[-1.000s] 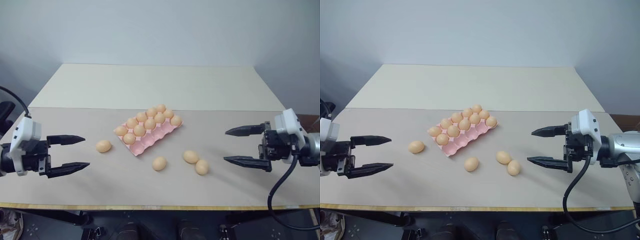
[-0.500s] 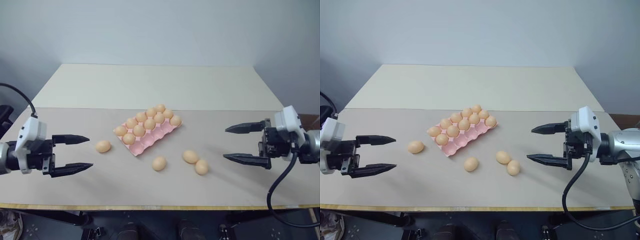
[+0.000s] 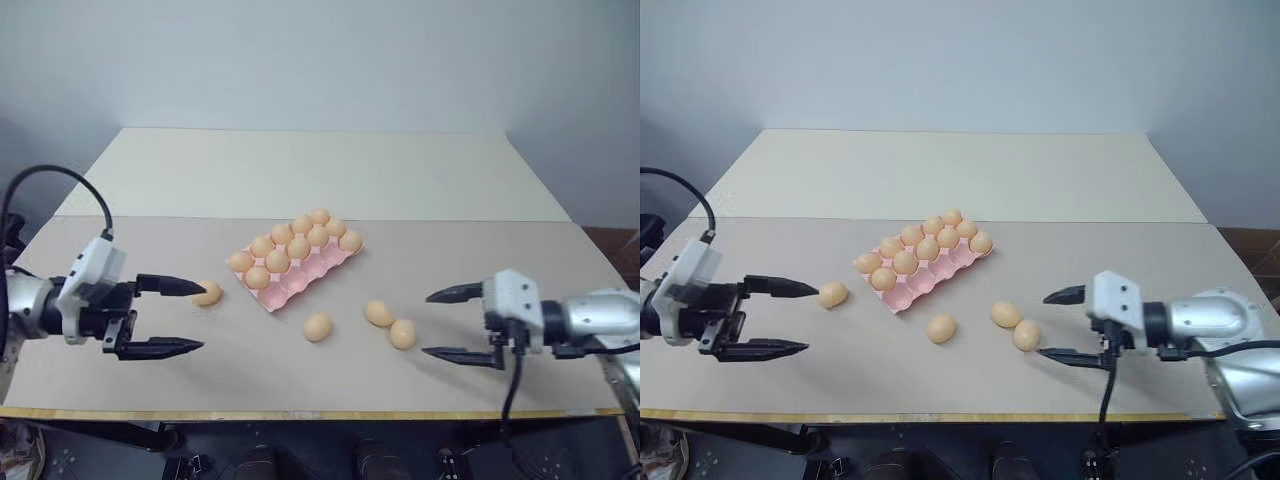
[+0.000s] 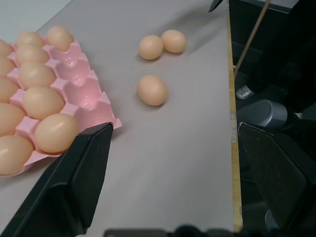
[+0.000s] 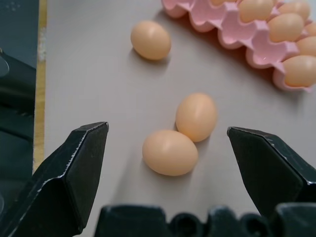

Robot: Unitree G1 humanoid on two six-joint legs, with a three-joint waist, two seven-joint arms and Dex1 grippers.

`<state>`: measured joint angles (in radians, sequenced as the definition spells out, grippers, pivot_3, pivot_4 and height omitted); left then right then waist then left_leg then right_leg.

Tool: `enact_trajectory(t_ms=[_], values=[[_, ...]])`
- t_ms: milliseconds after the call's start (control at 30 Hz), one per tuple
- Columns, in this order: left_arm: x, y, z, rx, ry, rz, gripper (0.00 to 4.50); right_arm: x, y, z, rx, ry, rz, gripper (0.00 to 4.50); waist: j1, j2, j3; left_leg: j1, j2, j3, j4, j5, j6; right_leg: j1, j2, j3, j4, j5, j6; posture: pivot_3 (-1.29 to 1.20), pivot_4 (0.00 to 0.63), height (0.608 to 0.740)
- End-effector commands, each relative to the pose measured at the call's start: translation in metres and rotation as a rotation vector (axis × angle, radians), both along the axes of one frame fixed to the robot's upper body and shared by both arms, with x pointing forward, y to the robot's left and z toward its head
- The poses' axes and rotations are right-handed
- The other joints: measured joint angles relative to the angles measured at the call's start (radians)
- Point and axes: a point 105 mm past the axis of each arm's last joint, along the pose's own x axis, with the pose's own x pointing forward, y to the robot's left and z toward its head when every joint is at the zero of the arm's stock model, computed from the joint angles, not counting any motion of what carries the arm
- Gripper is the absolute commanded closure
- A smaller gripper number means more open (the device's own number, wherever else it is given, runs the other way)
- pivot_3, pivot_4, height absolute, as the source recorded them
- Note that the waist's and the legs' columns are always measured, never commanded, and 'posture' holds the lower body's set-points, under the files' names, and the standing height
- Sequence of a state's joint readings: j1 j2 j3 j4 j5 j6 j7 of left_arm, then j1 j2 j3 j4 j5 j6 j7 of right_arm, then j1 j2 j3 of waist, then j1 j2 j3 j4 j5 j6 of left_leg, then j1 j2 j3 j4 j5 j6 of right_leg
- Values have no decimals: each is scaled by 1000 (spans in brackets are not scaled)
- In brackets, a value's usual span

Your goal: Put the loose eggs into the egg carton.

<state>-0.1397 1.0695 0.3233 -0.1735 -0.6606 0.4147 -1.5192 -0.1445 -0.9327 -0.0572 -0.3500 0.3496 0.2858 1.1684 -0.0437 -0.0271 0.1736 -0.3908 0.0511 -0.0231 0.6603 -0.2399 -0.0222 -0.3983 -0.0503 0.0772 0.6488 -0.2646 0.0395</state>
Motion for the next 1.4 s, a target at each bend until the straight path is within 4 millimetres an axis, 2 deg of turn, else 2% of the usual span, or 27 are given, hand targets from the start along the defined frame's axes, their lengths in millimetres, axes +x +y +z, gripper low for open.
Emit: enact_trajectory(t_ms=[33,467,567,633,700,867,1000,1067,1167,1400], values=[[-2,-5,8,11,-40,-37,82,7,2,-9,-56,-55,-24,0,1,0,0,0,0,0,0,0,0,0,0,0,0,0,0,0,150,740],[1,-8,6,12,-42,-60,82,23,9,-43,-84,-3,-134,0,3,0,0,0,0,0,0,0,0,0,0,0,0,0,0,0,150,740],[1,-7,5,12,-44,-57,0,23,10,-45,-80,3,-132,615,3,0,0,0,0,0,0,0,0,0,0,0,0,0,0,0,150,740],[1,-7,5,13,-46,-54,0,22,10,-44,-72,2,-134,1222,3,0,0,0,0,0,0,0,0,0,0,0,0,0,0,0,150,740],[1,-5,5,12,-49,-45,0,20,6,-36,-58,-6,-130,1874,3,0,0,0,0,0,0,0,0,0,0,0,0,0,0,0,150,740],[3,0,7,7,-64,-11,0,11,-2,-14,-51,-26,-88,1874,3,0,0,0,0,0,0,0,0,0,0,0,0,0,0,0,150,740],[12,4,23,-103,-120,81,0,12,3,18,17,-80,-41,1874,1,0,0,1,0,0,0,0,0,1,0,0,0,0,0,0,150,740],[16,4,29,-148,-143,112,0,19,10,27,50,-110,-44,1874,-2,0,0,2,0,-1,0,0,0,2,0,0,1,0,0,0,150,740],[24,4,36,-222,-186,174,0,43,27,37,115,-166,-66,1874,-4,0,0,3,0,-1,0,0,0,3,1,0,1,0,0,0,150,740],[26,3,40,-247,-208,203,0,109,82,38,149,-262,-134,1874,-3,0,0,-1,0,-1,0,0,0,-3,1,0,2,0,-1,0,150,740]])
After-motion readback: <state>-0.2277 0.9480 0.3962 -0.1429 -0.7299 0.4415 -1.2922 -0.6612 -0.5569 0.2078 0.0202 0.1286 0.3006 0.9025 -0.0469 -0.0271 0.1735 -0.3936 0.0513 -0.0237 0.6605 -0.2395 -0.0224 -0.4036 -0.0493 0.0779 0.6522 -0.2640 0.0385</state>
